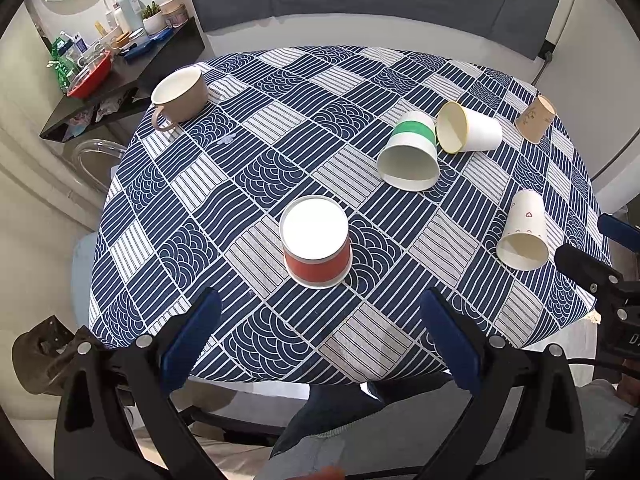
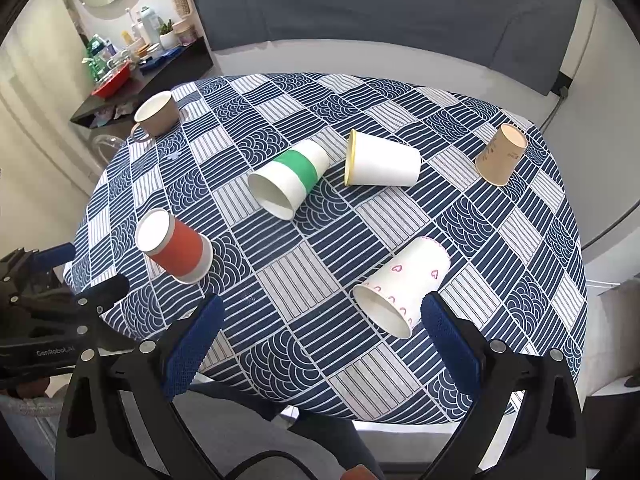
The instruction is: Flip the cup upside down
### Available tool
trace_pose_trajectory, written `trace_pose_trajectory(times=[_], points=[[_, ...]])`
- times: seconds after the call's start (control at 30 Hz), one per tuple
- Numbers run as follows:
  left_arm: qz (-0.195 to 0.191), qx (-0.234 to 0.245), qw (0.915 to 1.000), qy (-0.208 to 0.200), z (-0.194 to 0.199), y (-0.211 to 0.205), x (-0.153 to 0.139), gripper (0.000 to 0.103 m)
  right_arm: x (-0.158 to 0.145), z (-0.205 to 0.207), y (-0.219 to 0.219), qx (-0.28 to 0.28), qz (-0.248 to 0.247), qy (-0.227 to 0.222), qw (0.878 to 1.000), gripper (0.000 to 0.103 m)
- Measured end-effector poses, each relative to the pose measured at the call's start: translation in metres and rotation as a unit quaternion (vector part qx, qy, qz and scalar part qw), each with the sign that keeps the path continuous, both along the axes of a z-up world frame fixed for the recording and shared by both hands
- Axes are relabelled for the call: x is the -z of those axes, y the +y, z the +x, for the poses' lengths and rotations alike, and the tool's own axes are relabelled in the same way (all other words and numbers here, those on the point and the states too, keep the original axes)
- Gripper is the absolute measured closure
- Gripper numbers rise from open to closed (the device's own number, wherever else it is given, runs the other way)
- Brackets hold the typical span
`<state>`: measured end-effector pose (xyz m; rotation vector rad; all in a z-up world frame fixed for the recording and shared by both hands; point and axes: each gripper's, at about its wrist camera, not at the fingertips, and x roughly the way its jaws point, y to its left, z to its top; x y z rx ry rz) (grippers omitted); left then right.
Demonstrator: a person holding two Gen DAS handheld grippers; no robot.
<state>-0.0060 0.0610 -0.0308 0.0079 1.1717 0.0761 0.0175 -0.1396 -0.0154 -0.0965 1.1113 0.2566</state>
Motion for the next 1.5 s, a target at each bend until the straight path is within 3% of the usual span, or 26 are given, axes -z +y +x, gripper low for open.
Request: trace_pose_trajectory(times=[1.5], points=[[0.009, 0.004, 0.9999, 0.008, 0.012, -0.002, 0.003, 0.006, 0.004, 0.009, 0.002, -0.006, -0.001, 0.002, 1.0, 0.008]])
